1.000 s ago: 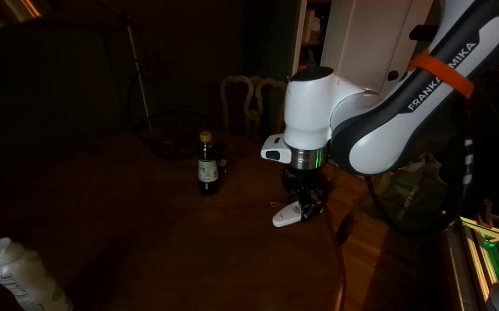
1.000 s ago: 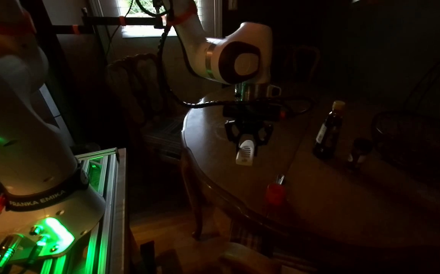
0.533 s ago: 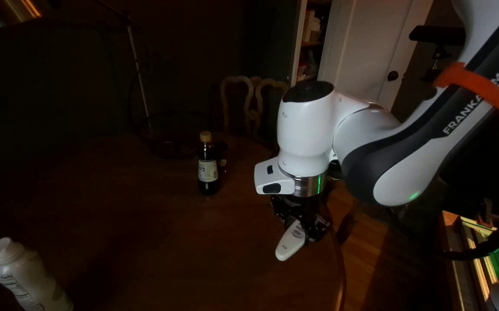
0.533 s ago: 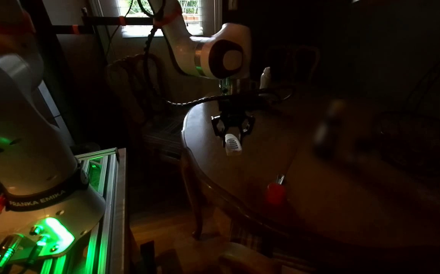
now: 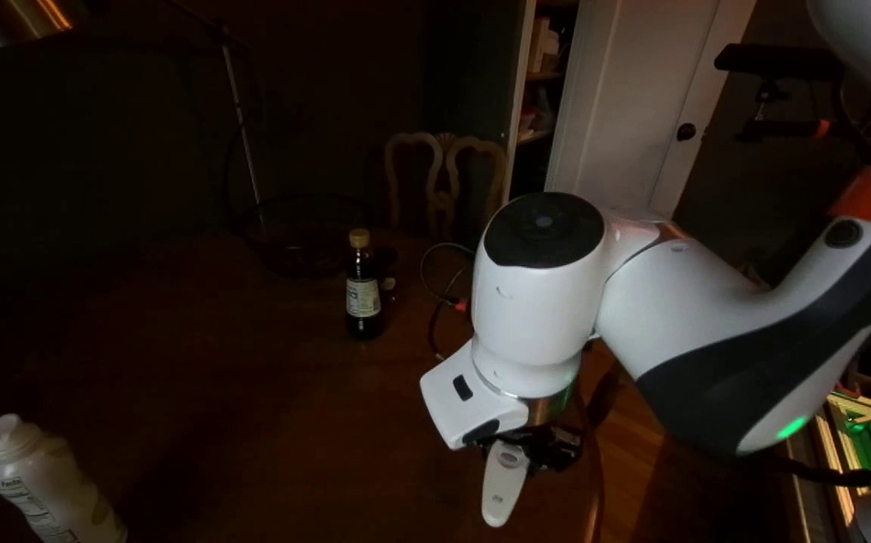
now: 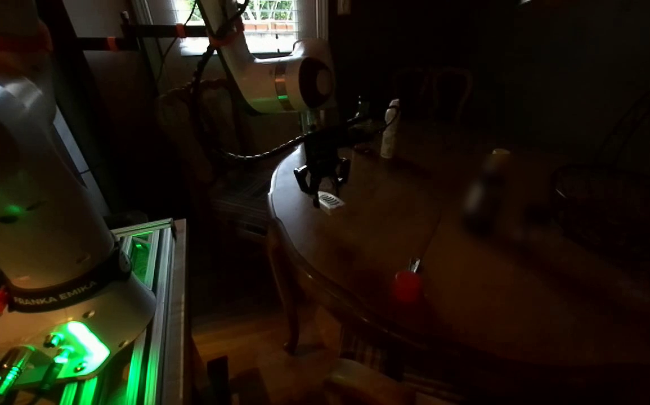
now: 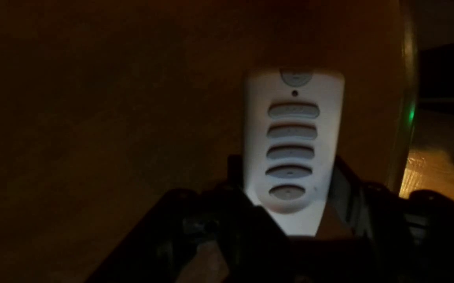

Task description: Move the white remote to the left.

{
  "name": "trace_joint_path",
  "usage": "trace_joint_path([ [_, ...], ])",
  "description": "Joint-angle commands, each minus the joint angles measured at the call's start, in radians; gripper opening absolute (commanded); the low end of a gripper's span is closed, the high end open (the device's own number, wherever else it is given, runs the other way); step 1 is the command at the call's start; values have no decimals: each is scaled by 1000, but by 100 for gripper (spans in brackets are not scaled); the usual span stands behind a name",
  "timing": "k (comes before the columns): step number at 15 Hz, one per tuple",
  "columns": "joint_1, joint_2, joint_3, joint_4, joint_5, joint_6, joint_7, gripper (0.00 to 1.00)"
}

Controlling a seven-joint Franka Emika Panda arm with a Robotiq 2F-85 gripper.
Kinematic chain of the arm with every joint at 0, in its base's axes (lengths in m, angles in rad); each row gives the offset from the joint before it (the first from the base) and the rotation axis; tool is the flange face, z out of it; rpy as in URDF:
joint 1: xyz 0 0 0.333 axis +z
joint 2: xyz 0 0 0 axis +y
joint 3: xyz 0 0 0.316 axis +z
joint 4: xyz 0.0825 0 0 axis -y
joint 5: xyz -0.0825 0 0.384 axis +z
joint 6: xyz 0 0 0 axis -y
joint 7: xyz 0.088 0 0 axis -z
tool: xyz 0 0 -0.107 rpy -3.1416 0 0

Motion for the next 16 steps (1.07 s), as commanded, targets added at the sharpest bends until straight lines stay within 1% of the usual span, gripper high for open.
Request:
trace_joint_path([
  [1,23,41,41,18,-28,5,-108,29],
  [4,23,69,81,27,-5,17,-244,29],
  [6,25,92,82,46,-31,37,-317,29],
  [9,7,133,94,72,-1,63,-461,29],
  [11,3,161,90,93,7,72,-526,29],
  [12,-2,173,95,107,23,62,-560,79],
  [13,-6,178,97,112,33,63,-584,80],
  [14,-13,175,103,113,51,68,-608,85],
  [15,-16,169,104,114,62,76,-622,93],
  [16,-19,153,108,109,79,84,-630,99],
])
